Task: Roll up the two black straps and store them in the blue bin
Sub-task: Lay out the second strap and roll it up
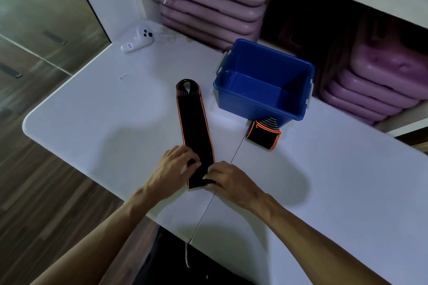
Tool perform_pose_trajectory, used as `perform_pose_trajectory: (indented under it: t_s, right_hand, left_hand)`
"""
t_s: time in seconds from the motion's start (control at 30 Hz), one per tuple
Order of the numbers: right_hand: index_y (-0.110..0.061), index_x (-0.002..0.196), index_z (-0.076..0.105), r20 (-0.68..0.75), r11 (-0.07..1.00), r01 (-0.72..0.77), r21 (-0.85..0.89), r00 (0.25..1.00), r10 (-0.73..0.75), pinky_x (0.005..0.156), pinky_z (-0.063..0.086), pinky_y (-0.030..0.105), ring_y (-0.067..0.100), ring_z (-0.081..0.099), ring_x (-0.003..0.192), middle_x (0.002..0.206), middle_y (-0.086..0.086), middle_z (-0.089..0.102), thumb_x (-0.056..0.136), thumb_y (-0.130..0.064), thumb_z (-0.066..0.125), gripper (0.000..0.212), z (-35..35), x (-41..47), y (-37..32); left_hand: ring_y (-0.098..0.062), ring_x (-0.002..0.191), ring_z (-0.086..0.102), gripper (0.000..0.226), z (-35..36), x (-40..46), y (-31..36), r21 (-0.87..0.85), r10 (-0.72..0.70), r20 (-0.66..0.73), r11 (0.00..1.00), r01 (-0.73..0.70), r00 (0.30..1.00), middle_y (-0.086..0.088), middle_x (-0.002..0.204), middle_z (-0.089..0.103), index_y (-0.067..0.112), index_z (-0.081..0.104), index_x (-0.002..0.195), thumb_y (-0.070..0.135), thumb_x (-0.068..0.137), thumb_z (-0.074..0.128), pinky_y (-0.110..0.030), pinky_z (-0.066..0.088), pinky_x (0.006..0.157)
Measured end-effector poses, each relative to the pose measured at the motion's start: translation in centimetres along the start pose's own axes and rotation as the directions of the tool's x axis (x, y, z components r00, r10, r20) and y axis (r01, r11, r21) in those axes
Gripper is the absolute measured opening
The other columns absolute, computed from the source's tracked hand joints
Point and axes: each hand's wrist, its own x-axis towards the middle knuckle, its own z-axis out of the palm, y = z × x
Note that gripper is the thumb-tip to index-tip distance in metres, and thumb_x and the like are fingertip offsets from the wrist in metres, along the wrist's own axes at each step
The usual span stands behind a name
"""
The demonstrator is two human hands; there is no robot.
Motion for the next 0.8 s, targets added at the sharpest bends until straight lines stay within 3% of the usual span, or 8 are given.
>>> perform_pose_trajectory:
  t_s: [0.1,0.17,0.27,0.4,0.6,0.7,0.8]
  right_hand:
    - [-0.010,0.108,0.070,0.018,1.000,-0.021,0.016,1.000,0.021,0.076,0.052,0.042,0.024,0.057,0.093,0.106,0.005,0.064,0.095,-0.029,0.058,0.026,-0.1,0.5,0.2]
    - [-0.009,0.111,0.069,0.035,0.999,-0.032,0.030,0.999,0.031,0.081,0.051,0.039,0.023,0.057,0.097,0.108,0.005,0.064,0.098,-0.027,0.057,0.025,-0.3,0.8,0.3]
    - [-0.007,0.115,0.068,0.057,0.994,-0.072,0.084,0.996,0.067,0.089,0.047,0.034,0.022,0.055,0.101,0.112,0.007,0.065,0.101,-0.021,0.051,0.026,-0.5,1.2,0.3]
    - [-0.009,0.118,0.067,0.045,0.968,-0.188,0.164,0.982,0.183,0.092,0.046,0.035,0.021,0.057,0.104,0.113,0.007,0.067,0.099,-0.017,0.054,0.024,-0.5,2.1,0.0]
    - [-0.016,0.102,0.065,-0.078,0.930,-0.250,0.269,0.957,0.280,0.084,0.050,0.032,0.011,0.059,0.094,0.101,-0.004,0.064,0.095,-0.018,0.062,0.008,0.3,1.6,-0.8]
    - [-0.011,0.100,0.067,-0.138,0.951,-0.207,0.228,0.960,0.242,0.084,0.051,0.031,0.013,0.059,0.095,0.107,-0.001,0.059,0.095,-0.017,0.063,0.009,0.9,1.3,-0.6]
    - [-0.007,0.108,0.070,-0.138,0.988,-0.140,0.062,0.979,0.148,0.088,0.053,0.034,0.023,0.055,0.105,0.125,0.008,0.057,0.095,-0.022,0.063,0.022,1.3,0.5,-0.2]
  left_hand:
    - [-0.015,0.132,0.045,0.046,0.7,-3.3,0.2,0.033,0.019,0.133,0.999,-0.024,0.991,0.002,0.138,0.053,0.023,0.062,0.119,0.056,0.090,0.049,-0.037,0.039,0.106]
    - [-0.015,0.136,0.041,0.049,1.5,-3.8,-0.5,-0.009,-0.018,0.157,1.000,0.020,0.987,0.000,0.143,0.050,0.023,0.061,0.121,0.059,0.090,0.046,-0.037,0.038,0.108]
    - [-0.021,0.125,0.052,0.048,2.0,-2.9,-0.8,-0.052,-0.089,0.101,0.994,0.095,0.991,-0.002,0.131,0.060,0.021,0.068,0.109,0.057,0.094,0.039,-0.043,0.046,0.098]
    - [-0.021,0.110,0.056,0.061,1.7,-2.1,0.1,-0.081,-0.175,0.048,0.981,0.178,0.983,0.002,0.118,0.063,0.019,0.072,0.100,0.063,0.091,0.031,-0.038,0.047,0.093]
    - [-0.016,0.095,0.059,0.031,2.0,-2.3,1.0,-0.144,-0.317,-0.054,0.941,0.307,0.947,0.007,0.099,0.069,0.022,0.065,0.109,0.043,0.086,0.061,-0.030,0.048,0.082]
    - [-0.015,0.085,0.059,0.020,1.9,-2.2,1.3,-0.085,-0.270,-0.085,0.961,0.263,0.959,0.011,0.087,0.069,0.026,0.064,0.090,0.044,0.085,0.058,-0.032,0.049,0.075]
    - [-0.017,0.091,0.061,0.021,1.9,-2.5,0.9,0.077,-0.164,-0.102,0.982,0.173,0.981,0.012,0.091,0.068,0.027,0.067,0.090,0.041,0.090,0.051,-0.031,0.045,0.077]
